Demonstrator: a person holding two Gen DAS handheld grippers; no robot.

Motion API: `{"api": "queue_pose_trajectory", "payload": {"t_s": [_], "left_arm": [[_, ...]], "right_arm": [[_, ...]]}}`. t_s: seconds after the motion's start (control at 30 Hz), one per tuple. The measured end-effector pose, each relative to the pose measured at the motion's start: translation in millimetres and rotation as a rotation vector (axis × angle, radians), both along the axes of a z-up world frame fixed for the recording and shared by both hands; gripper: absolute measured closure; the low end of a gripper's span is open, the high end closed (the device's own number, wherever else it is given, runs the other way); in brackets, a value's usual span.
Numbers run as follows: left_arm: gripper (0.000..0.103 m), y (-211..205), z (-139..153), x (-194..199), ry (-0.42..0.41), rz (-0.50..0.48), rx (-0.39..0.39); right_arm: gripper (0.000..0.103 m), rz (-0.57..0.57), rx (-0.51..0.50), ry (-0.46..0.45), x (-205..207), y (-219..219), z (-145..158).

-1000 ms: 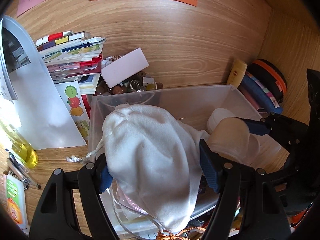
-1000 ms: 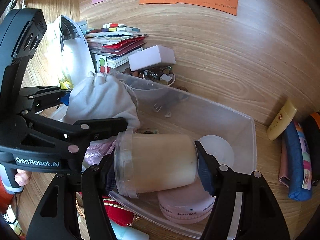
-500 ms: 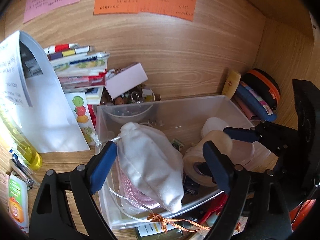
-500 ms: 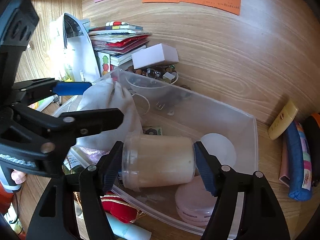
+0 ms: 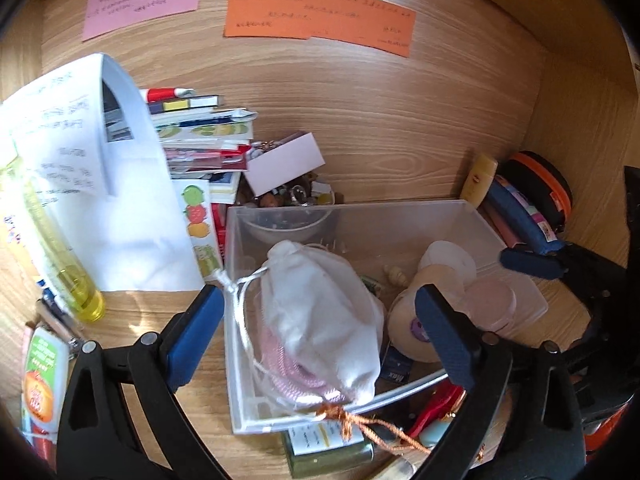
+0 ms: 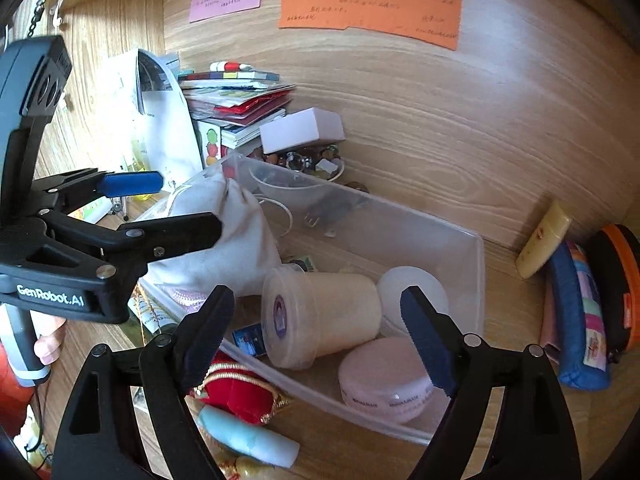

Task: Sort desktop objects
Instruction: 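Lower the bag and jar into the clear box and open both grippers, then move both grippers back toward the beige block and beaded cord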

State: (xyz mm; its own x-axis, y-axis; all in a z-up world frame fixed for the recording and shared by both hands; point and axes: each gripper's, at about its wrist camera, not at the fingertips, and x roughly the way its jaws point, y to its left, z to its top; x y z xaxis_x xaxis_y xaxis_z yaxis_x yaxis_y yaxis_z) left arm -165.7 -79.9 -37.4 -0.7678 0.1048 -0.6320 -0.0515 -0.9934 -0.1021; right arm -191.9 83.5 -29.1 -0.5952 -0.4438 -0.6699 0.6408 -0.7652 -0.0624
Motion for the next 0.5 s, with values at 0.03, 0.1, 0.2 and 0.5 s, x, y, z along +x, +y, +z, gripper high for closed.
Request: {"api": "queue_pose_trajectory", "payload": {"t_s": [0.03,0.1,0.2,0.5], "left_arm": [[0.006,0,1,3,0.003,0.004,-0.005],[0.006,1,6,10,0.018,0.011,-0.019],[0.004,-1,13,23,0.039,0.016,-0.022],[0.002,-5,12,52,0.020,0.017,-0.023]], "right_arm": [[0.020,-0.011,0.001,0.008,2,3,2],[0.019,-0.019,-0.005,0.017,6,9,7],[0.019,-0.036,-0.017,0.026,12,22,14],[0.013,-0.101,-0.087,0.009,28,61,15]]}}
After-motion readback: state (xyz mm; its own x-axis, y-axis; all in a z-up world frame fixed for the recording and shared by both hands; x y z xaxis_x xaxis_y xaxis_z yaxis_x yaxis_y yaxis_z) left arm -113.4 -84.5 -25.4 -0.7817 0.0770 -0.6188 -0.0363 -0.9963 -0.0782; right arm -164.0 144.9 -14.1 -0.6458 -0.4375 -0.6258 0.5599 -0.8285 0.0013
